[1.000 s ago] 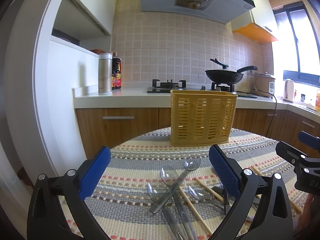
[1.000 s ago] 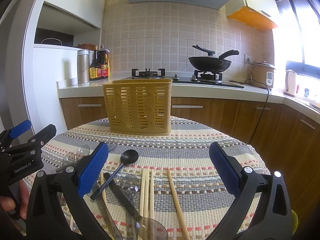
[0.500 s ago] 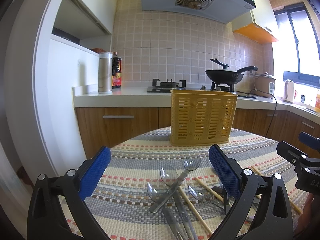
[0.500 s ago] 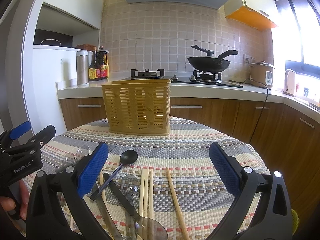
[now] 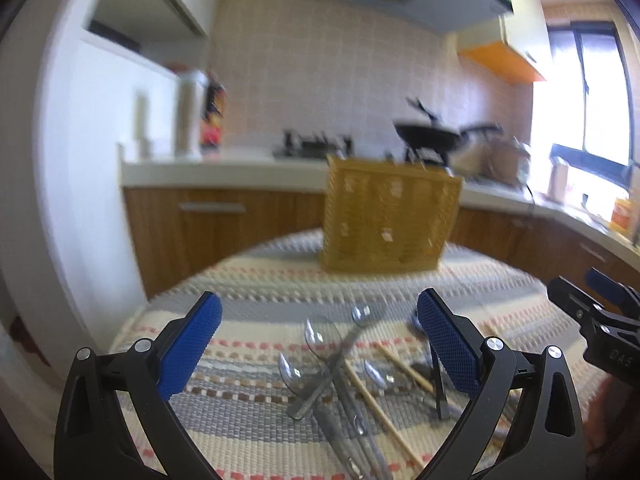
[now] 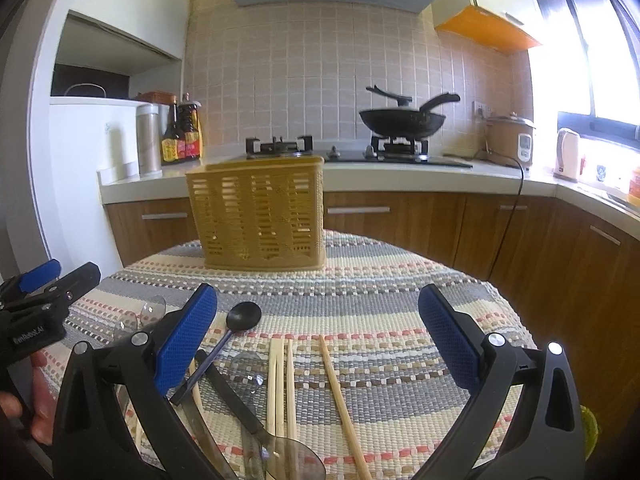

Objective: Organize utensils
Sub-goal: 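Grasp the black spoon with the right tool while the left tool grasps a clear plastic spoon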

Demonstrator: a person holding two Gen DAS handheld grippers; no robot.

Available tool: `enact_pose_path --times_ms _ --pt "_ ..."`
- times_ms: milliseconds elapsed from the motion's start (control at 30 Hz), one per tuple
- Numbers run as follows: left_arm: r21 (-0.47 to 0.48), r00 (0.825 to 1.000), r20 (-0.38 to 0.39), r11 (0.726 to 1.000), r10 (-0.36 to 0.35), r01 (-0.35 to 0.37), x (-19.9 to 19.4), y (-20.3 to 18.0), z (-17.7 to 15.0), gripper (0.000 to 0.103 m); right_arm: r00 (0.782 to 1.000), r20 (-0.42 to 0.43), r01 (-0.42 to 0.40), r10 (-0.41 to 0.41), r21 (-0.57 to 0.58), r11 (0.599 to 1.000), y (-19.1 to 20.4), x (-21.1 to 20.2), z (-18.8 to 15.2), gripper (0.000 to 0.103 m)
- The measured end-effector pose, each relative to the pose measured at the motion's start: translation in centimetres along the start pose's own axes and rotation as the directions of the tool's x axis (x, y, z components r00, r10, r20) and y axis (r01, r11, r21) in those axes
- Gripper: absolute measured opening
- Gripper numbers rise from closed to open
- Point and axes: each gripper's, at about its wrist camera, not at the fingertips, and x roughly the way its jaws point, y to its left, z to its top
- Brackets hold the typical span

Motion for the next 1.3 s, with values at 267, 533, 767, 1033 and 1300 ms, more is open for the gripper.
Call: enact_pose_path --times_ms 267,533,767,1033,1300 --pt "0.001 0.847 -0.471 0.960 -0.246 0.280 8.9 2.1 4.3 0.080 0.965 -0.241 -0.077 0.099 0.097 0.992 -1.5 3.2 3.3 0.096" --pt "0.059 0.652 -0.724 0.921 -0.226 0.385 15.7 -2.2 3.1 0.068 0.780 -0.591 -0.123 0.207 0.179 0.976 -3.8 9.2 5.5 0.088" --pt "0.050 0.581 -0.796 0.939 -0.168 0.341 19.4 -3.8 1.6 0.055 0.613 -0.749 -0.156 0.252 0.198 0.968 -3.2 12.1 3.8 0.072" --pt "0.088 0.589 -0.798 0.940 -0.131 0.329 20.7 -5.1 1.8 0.053 0.575 -0.759 -0.239 0.306 0.202 0.950 -0.3 12.2 4.0 0.070" --pt "0.201 0.590 -0.806 0.921 -0.038 0.334 20.8 -6.8 2.0 0.042 0.560 -0.765 -0.257 0.318 0.205 0.944 0.5 12.9 4.3 0.070"
